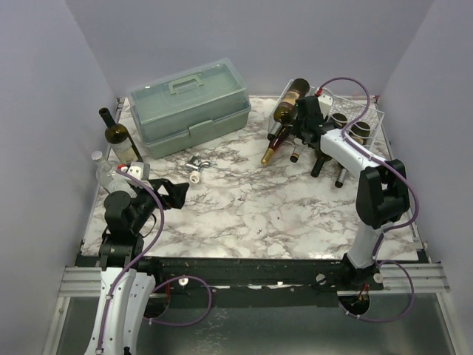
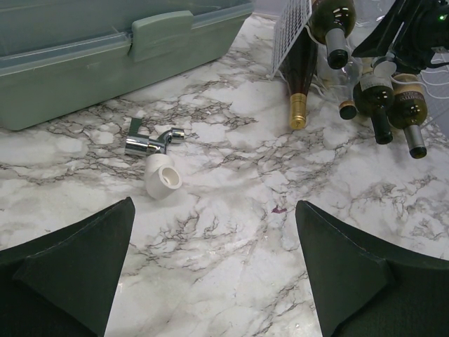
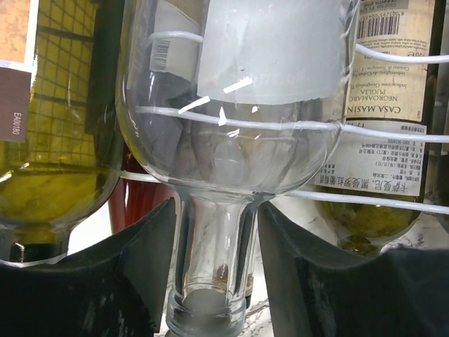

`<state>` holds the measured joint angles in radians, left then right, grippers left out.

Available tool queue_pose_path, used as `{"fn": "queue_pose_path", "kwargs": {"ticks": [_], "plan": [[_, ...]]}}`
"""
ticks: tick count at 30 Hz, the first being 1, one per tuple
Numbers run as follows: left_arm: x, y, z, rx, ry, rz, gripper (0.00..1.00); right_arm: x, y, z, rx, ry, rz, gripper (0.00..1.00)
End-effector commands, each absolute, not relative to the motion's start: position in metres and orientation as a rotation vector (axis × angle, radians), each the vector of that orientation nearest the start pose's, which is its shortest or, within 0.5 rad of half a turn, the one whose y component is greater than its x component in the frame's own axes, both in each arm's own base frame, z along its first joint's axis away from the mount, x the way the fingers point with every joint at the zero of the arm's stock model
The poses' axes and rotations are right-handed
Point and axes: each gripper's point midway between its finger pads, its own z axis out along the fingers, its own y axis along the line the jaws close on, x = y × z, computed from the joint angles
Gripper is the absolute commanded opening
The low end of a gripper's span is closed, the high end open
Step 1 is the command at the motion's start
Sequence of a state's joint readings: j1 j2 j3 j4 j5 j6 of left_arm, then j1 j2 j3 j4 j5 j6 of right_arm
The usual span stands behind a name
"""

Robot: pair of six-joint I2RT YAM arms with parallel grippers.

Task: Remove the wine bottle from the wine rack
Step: Pick up the wine bottle from the wine rack.

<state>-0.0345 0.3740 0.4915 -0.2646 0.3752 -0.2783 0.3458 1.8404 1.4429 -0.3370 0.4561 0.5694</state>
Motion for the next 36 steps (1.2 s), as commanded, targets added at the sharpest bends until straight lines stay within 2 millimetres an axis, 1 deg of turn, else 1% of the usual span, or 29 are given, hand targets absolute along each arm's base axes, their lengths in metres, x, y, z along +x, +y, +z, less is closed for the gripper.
{"fn": "queue_pose_path", "kwargs": {"ticks": [1, 4, 7, 10, 12, 13, 14, 23, 26, 31, 36], "plan": [[0.234, -0.081, 0.230, 0.076, 1.723, -0.530, 0.99, 0.490, 0.115, 0.143, 0.498, 2.149, -0.038, 0.48], [0.234, -0.081, 0.230, 0.076, 1.724, -0.530, 0.99, 0.490, 0.115, 0.145, 0.497, 2.142, -0.034, 0.37], [0.234, -0.081, 0.230, 0.075, 1.724, -0.529, 0.99, 0.488, 0.114, 0.149, 0.494, 2.136, -0.033, 0.29], [0.234, -0.081, 0.230, 0.076, 1.722, -0.529, 0.99, 0.486, 0.112, 0.159, 0.496, 2.114, -0.022, 0.18], [0.234, -0.080, 0.230, 0.074, 1.723, -0.529, 0.99, 0.485, 0.111, 0.167, 0.495, 2.096, -0.014, 0.10], [0.234, -0.081, 0.230, 0.075, 1.722, -0.529, 0.99, 0.484, 0.111, 0.172, 0.495, 2.085, -0.010, 0.04], [0.234, -0.081, 0.230, 0.075, 1.723, -0.529, 0.99, 0.484, 0.110, 0.177, 0.495, 2.072, -0.006, 0.00], [0.234, -0.081, 0.230, 0.076, 1.724, -0.530, 0.99, 0.476, 0.108, 0.226, 0.473, 1.955, 0.068, 0.00], [0.233, -0.081, 0.229, 0.076, 1.725, -0.530, 0.99, 0.472, 0.105, 0.242, 0.467, 1.904, 0.081, 0.00], [0.234, -0.081, 0.229, 0.075, 1.728, -0.531, 0.99, 0.464, 0.099, 0.259, 0.459, 1.849, 0.082, 0.00], [0.233, -0.082, 0.229, 0.078, 1.726, -0.535, 0.99, 0.455, 0.095, 0.267, 0.446, 1.824, 0.087, 0.00]]}}
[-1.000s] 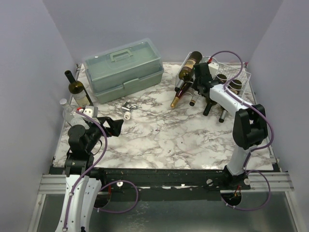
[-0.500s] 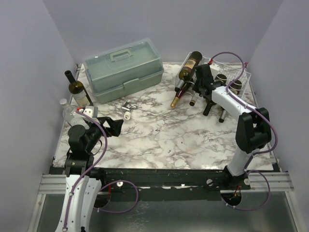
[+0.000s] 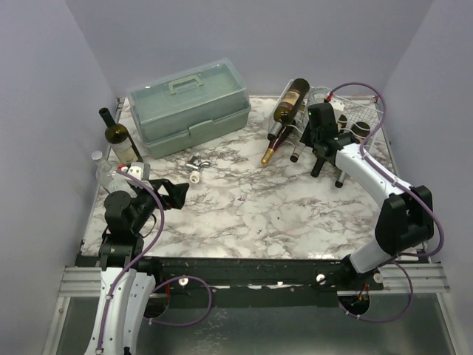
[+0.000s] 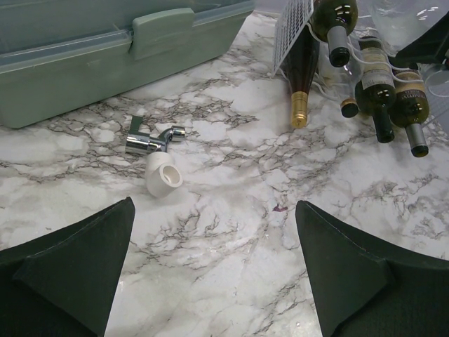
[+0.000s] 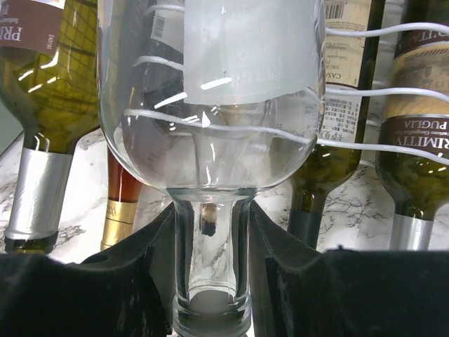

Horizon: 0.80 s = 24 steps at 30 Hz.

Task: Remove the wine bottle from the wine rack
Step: Pick up the wine bottle from the wine rack.

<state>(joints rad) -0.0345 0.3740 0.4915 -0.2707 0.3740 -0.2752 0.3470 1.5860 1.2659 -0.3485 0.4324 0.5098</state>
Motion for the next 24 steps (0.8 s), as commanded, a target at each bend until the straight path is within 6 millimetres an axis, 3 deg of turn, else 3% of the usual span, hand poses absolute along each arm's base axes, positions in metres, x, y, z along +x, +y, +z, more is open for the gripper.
{"fn": "queue_pose_path", "kwargs": {"ticks": [1, 13, 18, 24], "plan": [[0.233, -0.082, 0.229, 0.079, 1.726, -0.535, 0.99, 0.452, 0.094, 0.269, 0.439, 1.820, 0.091, 0.00], [0.234, -0.083, 0.228, 0.078, 1.731, -0.543, 0.99, 0.413, 0.090, 0.304, 0.318, 1.728, 0.158, 0.00], [0.234, -0.083, 0.227, 0.077, 1.736, -0.545, 0.99, 0.403, 0.089, 0.304, 0.269, 1.744, 0.144, 0.00], [0.235, -0.083, 0.226, 0.075, 1.744, -0.546, 0.99, 0.388, 0.117, 0.304, -0.048, 1.799, 0.222, 0.00]]}}
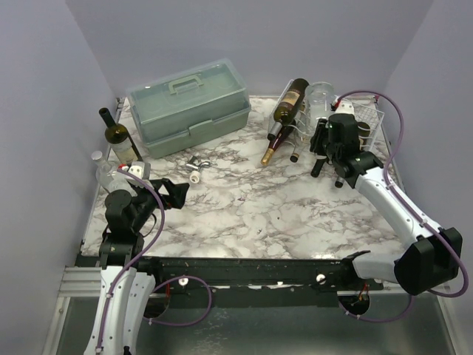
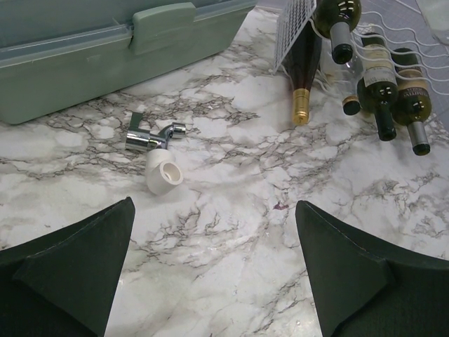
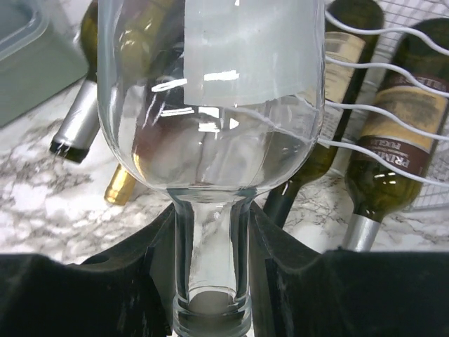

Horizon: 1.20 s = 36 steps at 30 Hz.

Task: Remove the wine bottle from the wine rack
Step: Pick up the wine bottle from the wine rack, then place the wine bottle at the center of the board.

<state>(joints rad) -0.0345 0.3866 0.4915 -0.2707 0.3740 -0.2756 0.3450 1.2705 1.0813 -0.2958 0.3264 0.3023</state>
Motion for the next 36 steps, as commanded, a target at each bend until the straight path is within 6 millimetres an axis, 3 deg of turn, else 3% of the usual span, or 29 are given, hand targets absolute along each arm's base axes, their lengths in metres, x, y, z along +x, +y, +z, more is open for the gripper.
{"fn": "queue_pose_path", "kwargs": {"ticks": [1, 5, 9, 24, 30, 36], "plan": [[0.235, -0.083, 0.225, 0.075, 1.745, -0.548, 0.99, 0.385, 0.122, 0.304, -0.087, 1.808, 0.249, 0.00], [0.235, -0.083, 0.225, 0.074, 1.747, -0.546, 0.99, 0.373, 0.141, 0.308, -0.241, 1.816, 0.346, 0.00], [0.235, -0.083, 0.224, 0.073, 1.750, -0.549, 0.99, 0.366, 0.148, 0.312, -0.328, 1.809, 0.370, 0.00], [0.235, -0.087, 0.225, 0.087, 1.753, -0.572, 0.99, 0.319, 0.185, 0.301, -0.854, 1.749, 0.523, 0.00], [0.226, -0.105, 0.236, 0.144, 1.707, -0.691, 0.99, 0.296, 0.194, 0.291, -1.088, 1.703, 0.576, 0.00], [0.213, -0.123, 0.246, 0.258, 1.653, -0.794, 0.99, 0.287, 0.187, 0.281, -1.288, 1.663, 0.503, 0.00]]}}
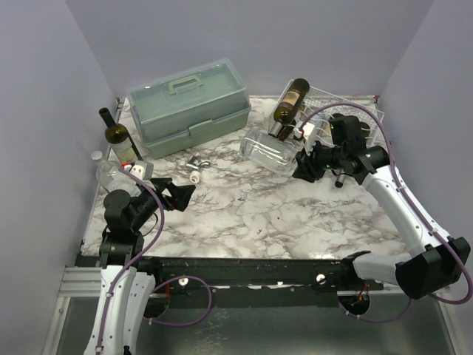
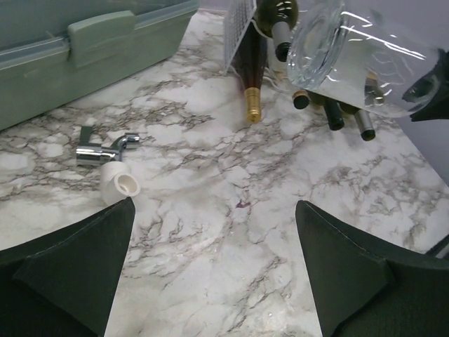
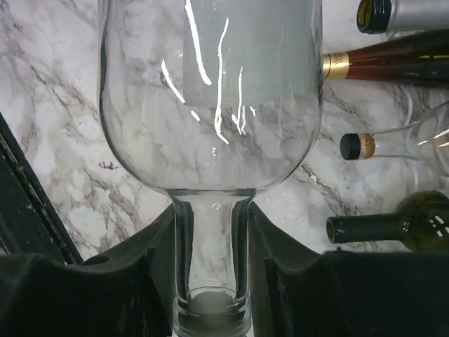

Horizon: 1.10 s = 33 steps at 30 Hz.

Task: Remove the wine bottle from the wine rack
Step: Place the wine bottle at the center of the board.

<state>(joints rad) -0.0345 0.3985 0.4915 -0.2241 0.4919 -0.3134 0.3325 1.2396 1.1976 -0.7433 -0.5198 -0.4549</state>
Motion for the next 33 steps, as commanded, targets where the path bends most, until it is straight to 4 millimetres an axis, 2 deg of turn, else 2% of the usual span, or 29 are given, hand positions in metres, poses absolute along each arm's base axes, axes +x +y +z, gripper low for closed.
{"fn": "queue_pose_path", "kwargs": {"ticks": [1, 8, 11, 16, 20, 23, 27, 33], "plan": [[0.210, -0.127, 0.247, 0.286, 1.641, -0.812, 0.99, 0.284, 0.185, 0.279, -1.330, 1.657, 0.488, 0.00], [0.197, -0.144, 0.252, 0.395, 1.602, -0.934, 0.99, 0.278, 0.163, 0.265, -1.631, 1.543, 0.292, 0.00], [0.198, -0.145, 0.250, 0.390, 1.615, -0.943, 0.99, 0.275, 0.154, 0.263, -1.806, 1.415, 0.185, 0.00], [0.202, -0.143, 0.249, 0.374, 1.622, -0.930, 0.99, 0.278, 0.145, 0.267, -1.972, 1.306, 0.067, 0.00], [0.204, -0.140, 0.247, 0.357, 1.624, -0.911, 0.99, 0.274, 0.140, 0.259, -2.183, 1.146, -0.006, 0.00], [0.207, -0.138, 0.246, 0.345, 1.631, -0.892, 0.99, 0.269, 0.142, 0.252, -2.314, 1.042, -0.040, 0.00], [0.210, -0.134, 0.244, 0.330, 1.641, -0.864, 0.99, 0.269, 0.154, 0.244, -2.451, 0.960, -0.147, 0.00], [0.212, -0.131, 0.242, 0.315, 1.651, -0.842, 0.99, 0.273, 0.171, 0.233, -2.630, 0.804, -0.457, 0.00]]}}
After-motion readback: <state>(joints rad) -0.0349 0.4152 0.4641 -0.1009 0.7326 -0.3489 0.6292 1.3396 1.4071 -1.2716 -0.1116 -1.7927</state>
